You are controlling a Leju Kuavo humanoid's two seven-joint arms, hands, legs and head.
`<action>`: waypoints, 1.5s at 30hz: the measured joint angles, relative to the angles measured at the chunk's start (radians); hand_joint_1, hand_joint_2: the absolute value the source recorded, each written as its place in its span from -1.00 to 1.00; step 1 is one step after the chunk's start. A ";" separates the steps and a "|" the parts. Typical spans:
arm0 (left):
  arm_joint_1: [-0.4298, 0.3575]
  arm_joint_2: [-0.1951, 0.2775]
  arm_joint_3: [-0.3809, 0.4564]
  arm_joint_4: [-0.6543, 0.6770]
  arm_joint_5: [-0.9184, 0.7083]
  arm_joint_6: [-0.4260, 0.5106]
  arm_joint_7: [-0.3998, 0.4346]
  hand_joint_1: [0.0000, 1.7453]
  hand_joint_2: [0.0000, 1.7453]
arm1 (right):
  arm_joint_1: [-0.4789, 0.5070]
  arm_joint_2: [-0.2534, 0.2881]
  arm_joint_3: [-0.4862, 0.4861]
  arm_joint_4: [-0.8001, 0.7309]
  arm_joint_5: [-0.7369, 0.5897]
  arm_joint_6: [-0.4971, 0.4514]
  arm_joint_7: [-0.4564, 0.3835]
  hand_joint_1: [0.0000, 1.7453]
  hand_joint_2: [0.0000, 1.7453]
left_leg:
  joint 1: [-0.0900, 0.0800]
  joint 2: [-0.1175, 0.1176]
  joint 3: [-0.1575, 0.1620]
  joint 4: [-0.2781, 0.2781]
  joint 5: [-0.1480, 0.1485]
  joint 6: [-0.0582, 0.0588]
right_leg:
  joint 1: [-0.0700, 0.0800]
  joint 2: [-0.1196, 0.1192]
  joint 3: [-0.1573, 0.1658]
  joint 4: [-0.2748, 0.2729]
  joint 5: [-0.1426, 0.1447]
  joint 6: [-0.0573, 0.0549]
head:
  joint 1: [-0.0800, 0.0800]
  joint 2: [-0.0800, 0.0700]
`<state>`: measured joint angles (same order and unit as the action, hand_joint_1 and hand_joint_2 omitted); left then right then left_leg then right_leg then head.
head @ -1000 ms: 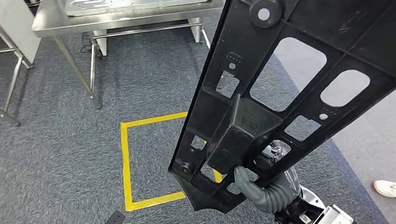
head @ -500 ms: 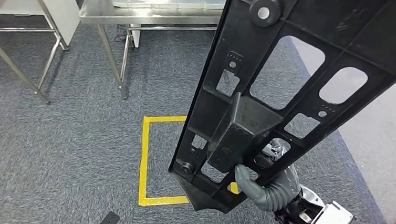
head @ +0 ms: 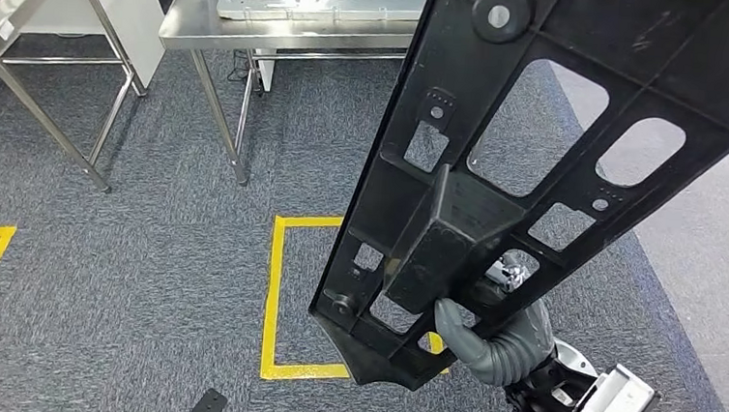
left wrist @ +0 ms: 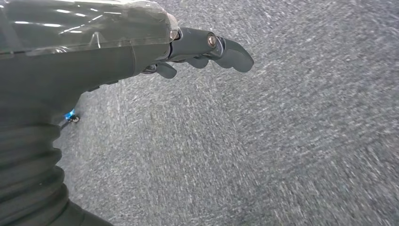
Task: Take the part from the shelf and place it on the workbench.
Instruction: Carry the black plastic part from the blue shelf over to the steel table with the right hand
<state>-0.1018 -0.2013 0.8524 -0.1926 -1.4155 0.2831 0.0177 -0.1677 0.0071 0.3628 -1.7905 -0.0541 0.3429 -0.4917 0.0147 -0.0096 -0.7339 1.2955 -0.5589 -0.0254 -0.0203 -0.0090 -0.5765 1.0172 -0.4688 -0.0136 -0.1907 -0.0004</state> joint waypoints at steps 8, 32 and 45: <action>-0.004 0.001 0.000 0.000 -0.001 0.000 0.000 -1.00 1.00 | -0.008 0.004 0.000 0.001 -0.006 0.006 0.001 0.92 1.00 | -0.006 0.009 0.131 -0.272 0.114 0.032 | 0.003 -0.007 0.020 -0.002 -0.019 0.038 | 0.000 0.000; -0.005 -0.003 0.002 0.000 -0.011 0.004 0.000 -1.00 1.00 | -0.011 0.008 -0.001 0.004 -0.015 0.014 0.002 0.92 1.00 | -0.001 0.004 0.031 -0.035 0.018 0.000 | 0.000 0.004 0.009 -0.011 0.002 0.002 | 0.000 0.000; -0.003 -0.002 0.002 0.000 -0.012 0.004 -0.001 -1.00 1.00 | -0.002 0.008 -0.003 -0.002 -0.017 0.014 0.000 0.92 1.00 | -0.007 0.005 0.170 -0.294 0.095 0.066 | 0.003 0.007 -0.130 0.271 -0.123 0.053 | 0.000 0.000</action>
<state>-0.1046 -0.2033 0.8549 -0.1926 -1.4275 0.2869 0.0168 -0.1699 0.0150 0.3598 -1.7922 -0.0710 0.3574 -0.4921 0.0077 -0.0050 -0.5641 1.0020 -0.4635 0.0403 -0.0169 -0.0023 -0.7067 1.2887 -0.5919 0.0394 -0.1904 -0.0004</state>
